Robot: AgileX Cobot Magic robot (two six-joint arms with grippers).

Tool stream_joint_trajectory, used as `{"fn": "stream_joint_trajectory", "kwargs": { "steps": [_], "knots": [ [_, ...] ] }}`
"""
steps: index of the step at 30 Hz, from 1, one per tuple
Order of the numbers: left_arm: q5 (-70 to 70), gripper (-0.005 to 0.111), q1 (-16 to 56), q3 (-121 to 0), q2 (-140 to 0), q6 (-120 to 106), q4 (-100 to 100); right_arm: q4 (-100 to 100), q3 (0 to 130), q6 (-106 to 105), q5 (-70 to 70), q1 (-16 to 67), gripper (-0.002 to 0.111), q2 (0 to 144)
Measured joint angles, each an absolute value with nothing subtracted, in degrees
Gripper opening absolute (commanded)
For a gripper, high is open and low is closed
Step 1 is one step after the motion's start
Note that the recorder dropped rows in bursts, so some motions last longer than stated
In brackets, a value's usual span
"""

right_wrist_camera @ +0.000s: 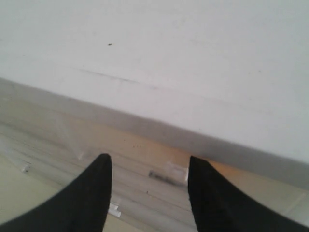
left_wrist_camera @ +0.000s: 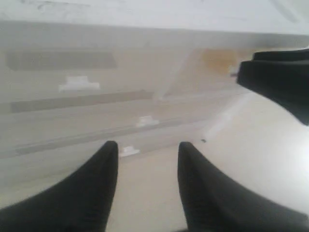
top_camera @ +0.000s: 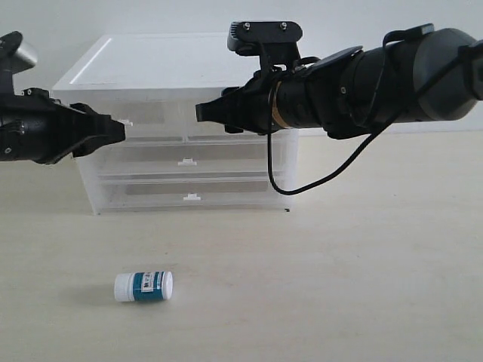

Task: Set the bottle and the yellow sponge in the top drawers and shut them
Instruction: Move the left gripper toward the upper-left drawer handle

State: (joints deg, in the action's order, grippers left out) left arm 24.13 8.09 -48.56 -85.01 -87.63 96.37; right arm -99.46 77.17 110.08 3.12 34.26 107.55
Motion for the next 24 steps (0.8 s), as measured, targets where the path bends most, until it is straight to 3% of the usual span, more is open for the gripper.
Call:
{"fn": "stream_joint_trajectory", "kwargs": {
  "steps": [10,24],
  "knots": [
    [38.95,0.048,-2.43,-47.94,-89.96,-81.12,99.57,-99.55,77.25,110.08,3.12,34.26,0.046,107.55],
    [48.55,0.048,-4.13,-57.68,-104.87,-77.58,99.66,-99.45,77.39,109.97,2.78,34.26,0.046,107.55]
  ]
}}
